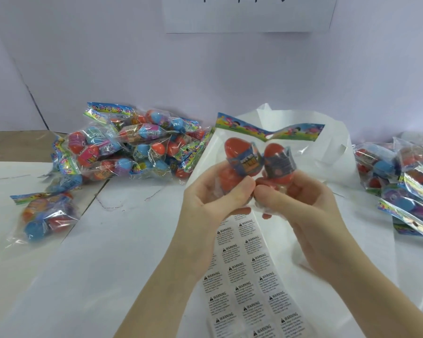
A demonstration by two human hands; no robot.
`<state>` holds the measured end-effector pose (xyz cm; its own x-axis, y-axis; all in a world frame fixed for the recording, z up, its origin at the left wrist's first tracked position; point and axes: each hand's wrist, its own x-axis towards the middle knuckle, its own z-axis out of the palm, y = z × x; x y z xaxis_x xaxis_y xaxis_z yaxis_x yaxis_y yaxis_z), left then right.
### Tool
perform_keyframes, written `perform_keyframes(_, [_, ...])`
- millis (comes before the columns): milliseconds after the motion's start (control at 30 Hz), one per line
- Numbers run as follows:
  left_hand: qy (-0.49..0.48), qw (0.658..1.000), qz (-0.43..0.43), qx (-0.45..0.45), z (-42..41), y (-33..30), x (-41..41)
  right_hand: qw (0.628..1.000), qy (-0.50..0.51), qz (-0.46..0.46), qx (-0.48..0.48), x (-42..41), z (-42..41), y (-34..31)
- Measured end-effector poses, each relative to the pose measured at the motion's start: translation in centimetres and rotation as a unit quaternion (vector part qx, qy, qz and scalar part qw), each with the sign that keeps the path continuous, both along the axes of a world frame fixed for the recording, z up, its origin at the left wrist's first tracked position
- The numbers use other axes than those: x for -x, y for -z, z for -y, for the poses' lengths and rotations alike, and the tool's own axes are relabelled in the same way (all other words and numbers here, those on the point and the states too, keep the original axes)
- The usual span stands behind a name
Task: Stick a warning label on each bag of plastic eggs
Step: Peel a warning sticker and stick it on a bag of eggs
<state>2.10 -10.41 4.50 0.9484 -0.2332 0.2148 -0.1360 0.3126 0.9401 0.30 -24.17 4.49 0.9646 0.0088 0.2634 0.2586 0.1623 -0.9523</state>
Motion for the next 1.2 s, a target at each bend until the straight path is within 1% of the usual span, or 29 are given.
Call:
perform_keyframes(100, [0.012, 1.000, -0.015, -0.020, 0.2, -0.2, 0.1, 0.999, 0.029, -0.018, 0.020, 0.1, -0.2, -0.2])
perform_keyframes(200, [0.012, 0.999, -0.023, -0.045, 0.3, 0.0, 0.2, 0.995, 0.073, -0.063, 0.032, 0.0, -0.3, 0.0])
perform_keyframes(300, [0.001, 0.997, -0.019, -0.072, 0.4, 0.2, 0.1, 0.991, 0.087, -0.090, 0.038, 0.0, -0.3, 0.0])
perform_keyframes(400, [-0.030, 0.997, -0.028, -0.069, 0.3, 0.4, -0.1, 0.993, 0.061, -0.088, 0.053, 0.0, -0.1, -0.1])
perform_keyframes(500, [-0.033, 0.997, -0.036, -0.056, 0.1, 0.4, -0.2, 0.994, 0.016, -0.103, 0.037, 0.0, 0.3, -0.4])
perform_keyframes(733, [-0.043, 0.998, -0.025, -0.041, -0.3, 0.3, -0.5, 0.994, 0.015, -0.100, 0.039, -0.1, 0.7, -0.4])
perform_keyframes(800, [-0.064, 0.996, -0.026, -0.049, -0.4, 0.3, -0.6, 0.993, 0.009, -0.105, 0.054, -0.1, 0.9, -0.5])
perform_keyframes(867, [-0.100, 0.991, -0.020, -0.090, -0.3, 0.3, -0.5, 0.992, 0.013, -0.112, 0.057, -0.1, 1.0, -0.8])
perform_keyframes(900, [-0.118, 0.986, -0.014, -0.117, -0.1, 0.3, -0.5, 0.992, 0.032, -0.113, 0.041, -0.2, 1.1, -0.8])
perform_keyframes(933, [-0.137, 0.981, -0.012, -0.136, 0.0, 0.3, -0.5, 0.992, 0.067, -0.106, 0.003, -0.4, 1.3, -0.9])
perform_keyframes(967, [-0.155, 0.978, -0.012, -0.139, 0.0, 0.4, -0.6, 0.988, 0.115, -0.086, -0.054, -0.6, 1.6, -1.0])
perform_keyframes(1033, [-0.184, 0.976, -0.017, -0.115, 0.0, 0.5, -0.8, 0.958, 0.205, -0.008, -0.201, -1.0, 2.6, -1.3])
perform_keyframes(1067, [-0.200, 0.974, -0.020, -0.101, -0.1, 0.6, -1.0, 0.943, 0.222, 0.029, -0.248, -1.0, 2.9, -1.5])
perform_keyframes(1100, [-0.219, 0.971, -0.020, -0.092, -0.1, 0.6, -1.1, 0.938, 0.218, 0.047, -0.266, -1.0, 3.1, -1.6])
perform_keyframes(1133, [-0.243, 0.966, -0.018, -0.087, -0.2, 0.7, -1.1, 0.943, 0.202, 0.044, -0.259, -1.0, 3.1, -1.6])
perform_keyframes(1200, [-0.296, 0.952, -0.004, -0.084, -0.6, 0.8, -1.3, 0.967, 0.168, -0.010, -0.194, -1.0, 2.4, -1.1])
